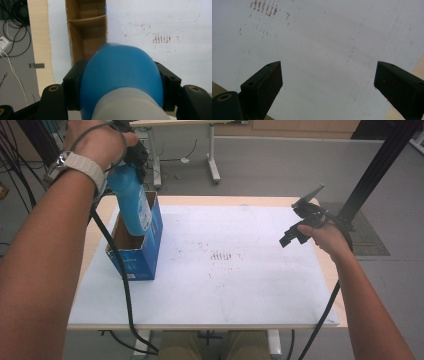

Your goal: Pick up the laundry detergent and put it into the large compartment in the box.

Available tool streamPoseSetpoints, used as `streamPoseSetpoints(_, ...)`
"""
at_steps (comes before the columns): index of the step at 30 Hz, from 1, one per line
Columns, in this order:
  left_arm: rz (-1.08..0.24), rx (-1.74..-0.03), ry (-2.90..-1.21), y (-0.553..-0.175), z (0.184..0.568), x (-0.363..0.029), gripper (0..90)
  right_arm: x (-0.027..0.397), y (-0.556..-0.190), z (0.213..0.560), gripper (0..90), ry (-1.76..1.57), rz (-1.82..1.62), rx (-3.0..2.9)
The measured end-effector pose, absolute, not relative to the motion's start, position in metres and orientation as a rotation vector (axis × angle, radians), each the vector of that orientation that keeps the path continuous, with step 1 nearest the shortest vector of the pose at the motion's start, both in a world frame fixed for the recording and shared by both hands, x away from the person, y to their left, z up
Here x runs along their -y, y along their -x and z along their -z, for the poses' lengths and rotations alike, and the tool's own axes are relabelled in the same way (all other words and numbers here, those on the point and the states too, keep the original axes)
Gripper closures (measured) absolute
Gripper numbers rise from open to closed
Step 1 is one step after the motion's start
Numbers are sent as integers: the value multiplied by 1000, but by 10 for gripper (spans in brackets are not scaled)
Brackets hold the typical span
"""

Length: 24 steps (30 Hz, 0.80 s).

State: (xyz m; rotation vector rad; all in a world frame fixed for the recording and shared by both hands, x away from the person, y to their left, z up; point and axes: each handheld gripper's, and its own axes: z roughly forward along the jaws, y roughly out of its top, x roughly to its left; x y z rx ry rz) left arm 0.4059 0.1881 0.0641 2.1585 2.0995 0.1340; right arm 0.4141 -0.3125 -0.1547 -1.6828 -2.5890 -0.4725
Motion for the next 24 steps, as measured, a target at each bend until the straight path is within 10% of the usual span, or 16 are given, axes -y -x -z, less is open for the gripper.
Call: streamPoseSetpoints(24, -155, -2114, -2149, -416, -43, -222, 372, 307, -418, 156, 80, 1689, 451, 2592)
